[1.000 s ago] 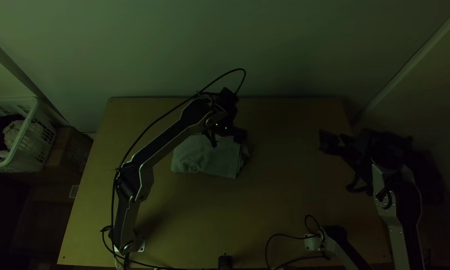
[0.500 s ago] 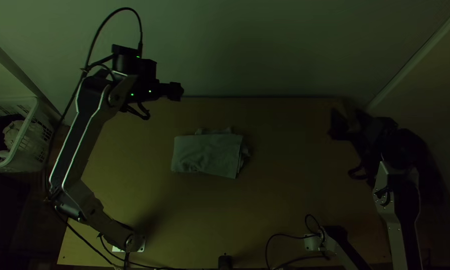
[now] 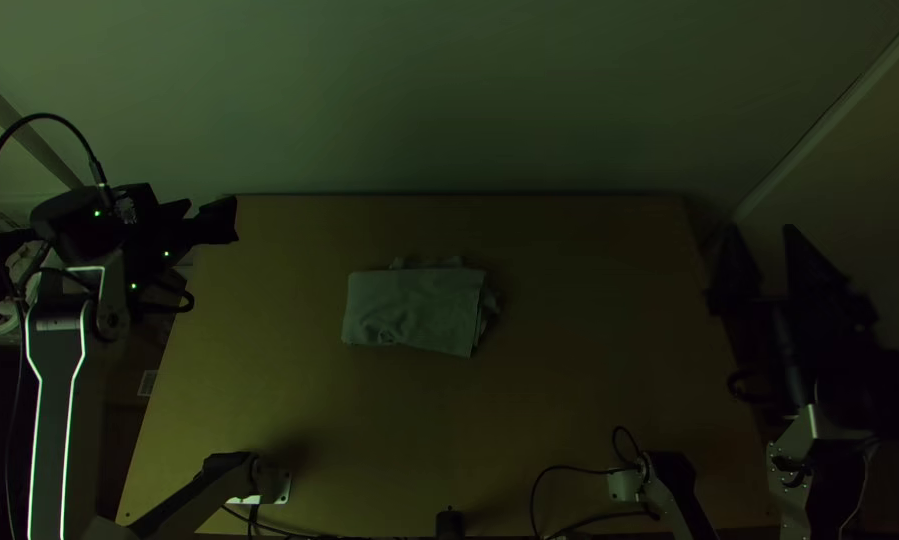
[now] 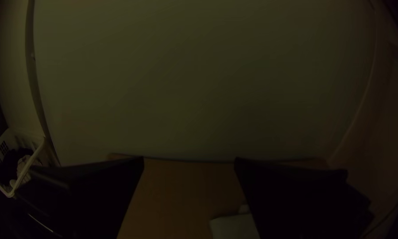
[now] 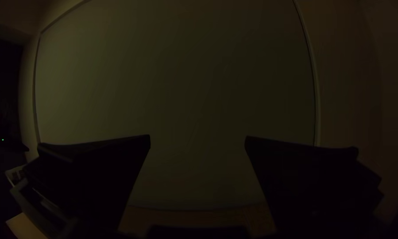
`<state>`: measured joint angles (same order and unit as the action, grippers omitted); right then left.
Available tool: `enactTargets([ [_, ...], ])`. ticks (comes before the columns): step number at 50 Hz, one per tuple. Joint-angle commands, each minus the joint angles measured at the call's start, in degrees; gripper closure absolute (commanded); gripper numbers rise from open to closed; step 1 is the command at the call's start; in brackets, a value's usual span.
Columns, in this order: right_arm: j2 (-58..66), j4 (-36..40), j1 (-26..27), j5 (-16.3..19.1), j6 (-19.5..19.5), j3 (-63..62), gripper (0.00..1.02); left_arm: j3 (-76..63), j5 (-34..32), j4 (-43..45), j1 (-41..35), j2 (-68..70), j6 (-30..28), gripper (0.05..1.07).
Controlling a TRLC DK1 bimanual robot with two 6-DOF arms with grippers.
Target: Fold the t-shirt
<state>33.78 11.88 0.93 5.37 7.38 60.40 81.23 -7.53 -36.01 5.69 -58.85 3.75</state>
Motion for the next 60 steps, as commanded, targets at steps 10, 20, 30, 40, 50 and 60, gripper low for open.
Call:
enactTargets([
  [10, -11.46, -3.88, 0.30, -0.27, -2.10, -10.66, 0.04, -21.99, -0.47, 11.58, 7.75, 18.51, -2.25, 0.09],
  [20, -21.30, -8.36, -0.40, -0.27, -3.07, -20.24, 0.04, -36.67, -0.47, 23.00, 16.02, 28.79, -3.48, 0.09],
  [30, -27.45, -11.70, -0.31, -0.27, -3.60, -28.23, 0.04, -47.57, -0.47, 31.00, 18.30, 36.61, -3.84, 0.09],
  [40, -31.76, -18.73, -0.05, -0.27, -3.69, -37.20, 0.04, -55.92, -0.56, 37.86, 17.77, 41.71, -3.57, 0.10],
  [50, -34.04, -23.83, 0.30, -0.27, -5.18, -47.48, 0.04, -65.06, -0.47, 42.95, 16.72, 46.72, -3.48, 0.10],
  [60, -34.13, -24.80, 0.74, -0.18, -5.00, -54.69, 0.04, -73.15, -0.56, 41.90, 15.14, 57.53, -2.61, 0.10],
])
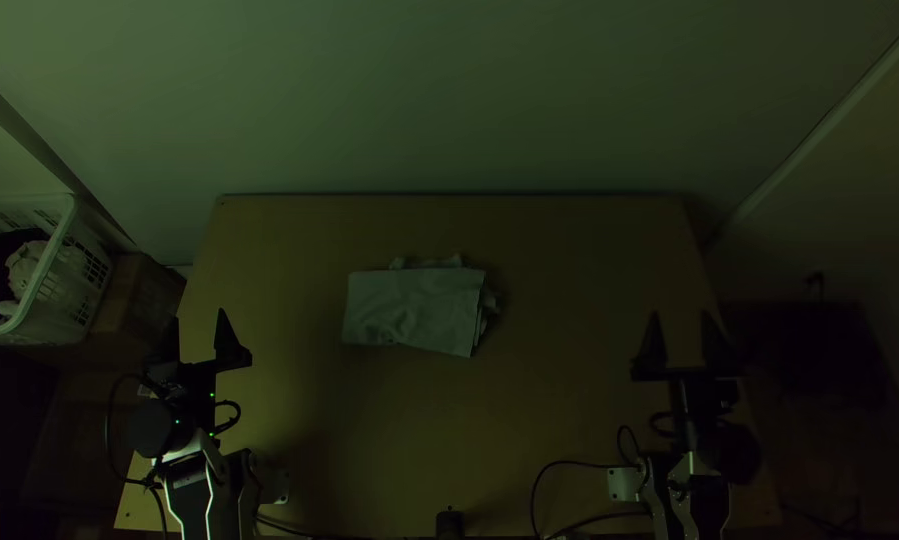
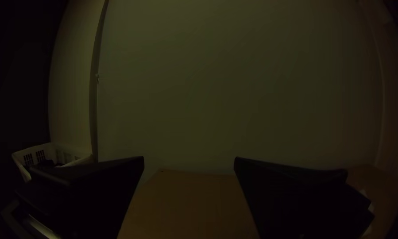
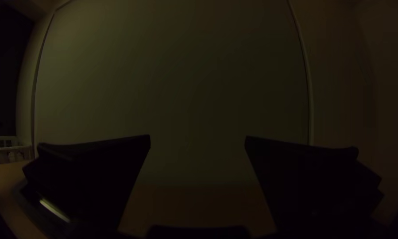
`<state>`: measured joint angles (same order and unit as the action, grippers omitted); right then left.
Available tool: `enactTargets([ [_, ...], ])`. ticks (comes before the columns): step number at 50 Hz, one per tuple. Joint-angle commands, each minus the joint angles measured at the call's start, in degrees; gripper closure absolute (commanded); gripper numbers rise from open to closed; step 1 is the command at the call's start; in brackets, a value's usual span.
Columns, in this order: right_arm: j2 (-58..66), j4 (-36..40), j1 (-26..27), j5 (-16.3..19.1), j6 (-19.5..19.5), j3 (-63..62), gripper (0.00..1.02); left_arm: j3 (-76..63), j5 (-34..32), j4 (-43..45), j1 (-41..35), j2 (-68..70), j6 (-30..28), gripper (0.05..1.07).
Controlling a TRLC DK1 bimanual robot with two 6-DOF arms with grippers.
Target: Fold the t-shirt
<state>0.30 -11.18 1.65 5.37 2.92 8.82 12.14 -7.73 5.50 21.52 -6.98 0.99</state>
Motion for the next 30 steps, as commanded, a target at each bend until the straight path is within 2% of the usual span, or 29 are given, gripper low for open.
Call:
enactTargets([
  [1, -0.65, -1.74, -0.07, -0.18, -0.54, -3.81, 0.04, -5.02, -0.36, 0.04, -0.95, 7.25, 0.32, 0.10],
  [10, -0.65, -1.65, 0.37, -0.27, -1.07, -8.73, 0.04, -7.13, 0.08, -0.66, -2.45, 7.25, 0.32, 0.10],
  [22, -0.65, 9.51, 2.04, -0.27, -1.34, -8.64, 0.04, -12.14, 0.52, -1.81, -2.62, 7.25, 0.41, 0.09],
  [30, -0.47, 10.56, 5.12, -0.71, -0.81, -8.47, 0.04, -12.14, 1.31, -4.62, -2.27, 7.07, 1.29, 0.10],
])
